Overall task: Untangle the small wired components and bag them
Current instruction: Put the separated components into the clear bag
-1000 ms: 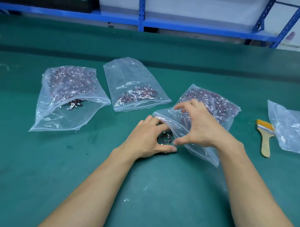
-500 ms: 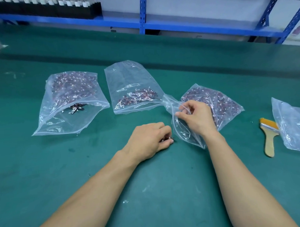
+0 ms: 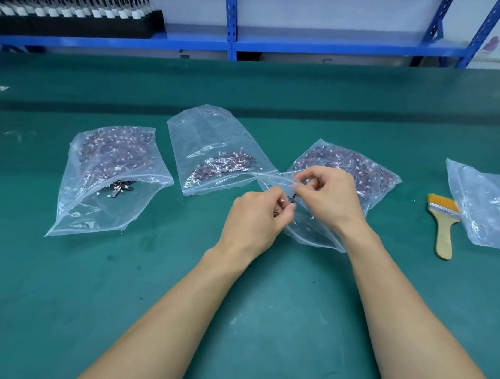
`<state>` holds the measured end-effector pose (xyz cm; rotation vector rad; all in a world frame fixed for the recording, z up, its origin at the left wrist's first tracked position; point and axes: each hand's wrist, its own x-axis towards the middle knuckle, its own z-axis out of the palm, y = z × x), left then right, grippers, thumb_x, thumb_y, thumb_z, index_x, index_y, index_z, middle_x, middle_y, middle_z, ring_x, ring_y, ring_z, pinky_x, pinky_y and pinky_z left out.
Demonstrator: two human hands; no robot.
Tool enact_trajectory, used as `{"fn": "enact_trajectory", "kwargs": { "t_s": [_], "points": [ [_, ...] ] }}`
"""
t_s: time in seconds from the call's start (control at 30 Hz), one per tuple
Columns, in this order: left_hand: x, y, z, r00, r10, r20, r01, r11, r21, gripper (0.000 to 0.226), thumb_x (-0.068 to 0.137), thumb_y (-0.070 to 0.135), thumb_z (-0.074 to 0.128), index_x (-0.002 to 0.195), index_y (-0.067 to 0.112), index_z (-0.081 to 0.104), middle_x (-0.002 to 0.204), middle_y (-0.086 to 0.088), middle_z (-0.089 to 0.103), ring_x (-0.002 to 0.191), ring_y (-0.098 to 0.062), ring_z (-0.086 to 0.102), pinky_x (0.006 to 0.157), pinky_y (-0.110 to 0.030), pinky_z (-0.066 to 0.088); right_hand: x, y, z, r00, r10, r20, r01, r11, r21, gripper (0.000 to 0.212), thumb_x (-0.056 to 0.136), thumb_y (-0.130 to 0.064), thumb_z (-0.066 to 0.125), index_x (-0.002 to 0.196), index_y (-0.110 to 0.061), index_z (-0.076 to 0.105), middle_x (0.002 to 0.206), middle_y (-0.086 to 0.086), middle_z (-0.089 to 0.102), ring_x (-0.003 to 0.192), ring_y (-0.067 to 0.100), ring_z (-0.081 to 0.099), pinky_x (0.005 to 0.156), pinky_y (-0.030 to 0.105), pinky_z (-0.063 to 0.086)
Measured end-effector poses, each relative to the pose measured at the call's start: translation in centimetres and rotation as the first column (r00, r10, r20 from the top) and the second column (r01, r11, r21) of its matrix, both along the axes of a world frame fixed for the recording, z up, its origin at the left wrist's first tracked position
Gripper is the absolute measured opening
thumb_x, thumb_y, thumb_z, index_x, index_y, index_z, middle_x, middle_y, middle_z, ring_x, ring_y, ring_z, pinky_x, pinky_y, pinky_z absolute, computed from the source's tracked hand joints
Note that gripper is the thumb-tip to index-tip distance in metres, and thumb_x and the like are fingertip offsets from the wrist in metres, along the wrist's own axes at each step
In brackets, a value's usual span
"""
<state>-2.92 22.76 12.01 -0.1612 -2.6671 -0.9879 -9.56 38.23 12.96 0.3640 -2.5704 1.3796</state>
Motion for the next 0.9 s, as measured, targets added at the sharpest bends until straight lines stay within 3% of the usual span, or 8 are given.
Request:
{"fn": "enact_trajectory", "kwargs": {
  "t_s": [0.1,0.2,0.3,0.47,0.6,0.7,0.77,0.9],
  "points": [
    [-0.8,2.1,1.6,0.999,0.025,0.033,-0.02,0.988,-0.155,0.025,0.091,0.032,0.057,0.07,0.024,0.046,0.067,0.003,0.064,0.07,-0.03,0.059,0.063,-0.038,0.049,0.2,0.0,0.2,0.999,0.015,0.048,-0.009,0.993,-0.12,0.013,0.08,-0.011,0.072,0.076,-0.023,0.076,0.052,-0.009,0.058,0.05,0.005,0.049,0.055,0.017,0.041],
    [-1.8,2.7,2.8,0.98,0.114,0.162,-0.086,0.982,-0.167,0.036,0.084,0.027,0.059,0.057,0.019,0.037,0.057,-0.006,0.049,0.065,-0.036,0.05,0.053,-0.034,0.034,0.2,0.2,0.3,0.999,-0.008,0.035,0.015,0.98,-0.199,0.011,0.083,-0.016,0.075,0.076,-0.023,0.078,0.051,-0.014,0.054,0.051,0.002,0.045,0.055,0.014,0.04],
    [-2.7,2.5,3.7,0.938,0.187,0.291,-0.136,0.973,-0.186,0.037,0.086,0.028,0.063,0.059,0.016,0.041,0.064,-0.01,0.049,0.08,-0.038,0.059,0.059,-0.033,0.037,0.2,0.0,0.2,1.0,-0.02,-0.001,0.019,0.982,-0.189,0.012,0.084,-0.018,0.075,0.075,-0.025,0.078,0.051,-0.015,0.053,0.051,0.002,0.045,0.057,0.014,0.041],
    [-2.9,3.2,3.9,0.971,0.17,0.167,-0.144,0.976,-0.161,0.033,0.087,0.039,0.062,0.065,0.016,0.053,0.065,-0.002,0.052,0.073,-0.03,0.054,0.055,-0.032,0.036,0.8,-0.5,0.5,0.996,-0.032,-0.082,0.017,0.985,-0.172,0.022,0.083,-0.02,0.073,0.066,-0.035,0.075,0.042,-0.013,0.048,0.045,0.003,0.044,0.061,0.014,0.043],
    [-2.8,2.1,3.4,0.95,0.052,0.308,-0.109,0.979,0.17,0.036,0.078,0.041,0.069,0.083,0.005,0.066,0.072,-0.009,0.071,0.081,-0.031,0.068,0.071,-0.041,0.057,0.9,-0.3,0.6,0.989,-0.07,-0.128,0.056,0.992,-0.111,0.016,0.083,-0.022,0.072,0.072,-0.033,0.076,0.043,-0.013,0.047,0.047,0.005,0.045,0.064,0.018,0.044],
    [-2.4,1.0,2.9,0.919,-0.118,0.377,-0.083,0.875,0.476,0.028,0.088,0.026,0.071,0.11,0.01,0.065,0.094,-0.004,0.076,0.088,-0.03,0.074,0.087,-0.046,0.059,1.0,-0.2,0.7,0.987,-0.091,-0.133,0.078,0.992,-0.102,0.011,0.084,-0.025,0.072,0.074,-0.029,0.077,0.044,-0.013,0.047,0.046,0.005,0.044,0.065,0.021,0.045],
    [-1.8,0.2,2.6,0.904,-0.188,0.384,-0.086,0.799,0.595,0.048,0.095,0.013,0.066,0.14,0.009,0.053,0.117,0.001,0.069,0.091,-0.024,0.075,0.086,-0.038,0.061,1.0,-0.2,0.8,0.985,-0.099,-0.142,0.086,0.992,-0.097,0.011,0.084,-0.026,0.072,0.074,-0.029,0.076,0.044,-0.014,0.048,0.046,0.005,0.045,0.065,0.021,0.044],
    [-0.6,-1.4,2.2,0.933,-0.239,0.269,0.019,0.778,0.628,0.038,0.098,0.001,0.057,0.133,0.016,0.06,0.13,0.004,0.064,0.09,-0.014,0.075,0.071,-0.025,0.06,1.2,-0.1,0.8,0.98,-0.092,-0.178,0.081,0.994,-0.071,0.011,0.083,-0.027,0.072,0.073,-0.029,0.076,0.044,-0.014,0.048,0.046,0.006,0.045,0.06,0.017,0.04]
  ]
}}
